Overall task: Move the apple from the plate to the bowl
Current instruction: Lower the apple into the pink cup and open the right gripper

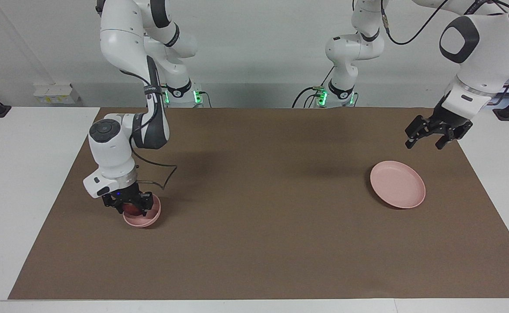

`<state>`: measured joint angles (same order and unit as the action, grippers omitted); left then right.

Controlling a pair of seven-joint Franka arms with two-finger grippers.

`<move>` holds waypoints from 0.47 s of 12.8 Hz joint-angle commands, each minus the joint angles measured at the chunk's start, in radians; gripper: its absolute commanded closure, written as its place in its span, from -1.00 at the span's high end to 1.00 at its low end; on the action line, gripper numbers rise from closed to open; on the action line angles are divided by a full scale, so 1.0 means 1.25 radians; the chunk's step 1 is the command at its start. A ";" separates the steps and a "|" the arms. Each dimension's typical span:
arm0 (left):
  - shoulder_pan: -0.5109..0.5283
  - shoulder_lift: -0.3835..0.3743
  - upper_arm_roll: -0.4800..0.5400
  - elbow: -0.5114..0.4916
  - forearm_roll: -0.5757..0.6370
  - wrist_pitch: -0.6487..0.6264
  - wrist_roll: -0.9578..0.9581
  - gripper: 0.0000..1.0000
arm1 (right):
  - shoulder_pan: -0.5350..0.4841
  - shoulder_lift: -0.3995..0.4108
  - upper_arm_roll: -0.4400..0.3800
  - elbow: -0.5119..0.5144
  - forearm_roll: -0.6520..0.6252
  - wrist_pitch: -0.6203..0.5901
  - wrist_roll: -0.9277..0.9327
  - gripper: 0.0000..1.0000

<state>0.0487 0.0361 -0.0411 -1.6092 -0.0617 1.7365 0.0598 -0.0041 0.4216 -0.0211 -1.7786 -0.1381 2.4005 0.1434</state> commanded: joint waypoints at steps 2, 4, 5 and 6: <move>-0.022 -0.058 0.013 0.001 0.026 -0.091 0.012 1.00 | -0.002 0.008 0.006 0.017 -0.010 0.001 0.035 0.58; -0.023 -0.063 0.017 0.028 0.021 -0.157 0.014 1.00 | 0.000 0.006 0.006 0.017 -0.007 0.001 0.036 0.68; -0.023 -0.054 0.017 0.049 0.022 -0.192 0.014 1.00 | 0.000 0.006 0.006 0.017 -0.009 0.001 0.035 0.88; -0.019 -0.044 0.016 0.061 0.025 -0.223 0.014 1.00 | 0.000 0.006 0.006 0.017 -0.007 0.001 0.035 0.97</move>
<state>0.0431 -0.0440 -0.0397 -1.5831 -0.0523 1.5323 0.0645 -0.0023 0.4216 -0.0200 -1.7738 -0.1381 2.4005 0.1610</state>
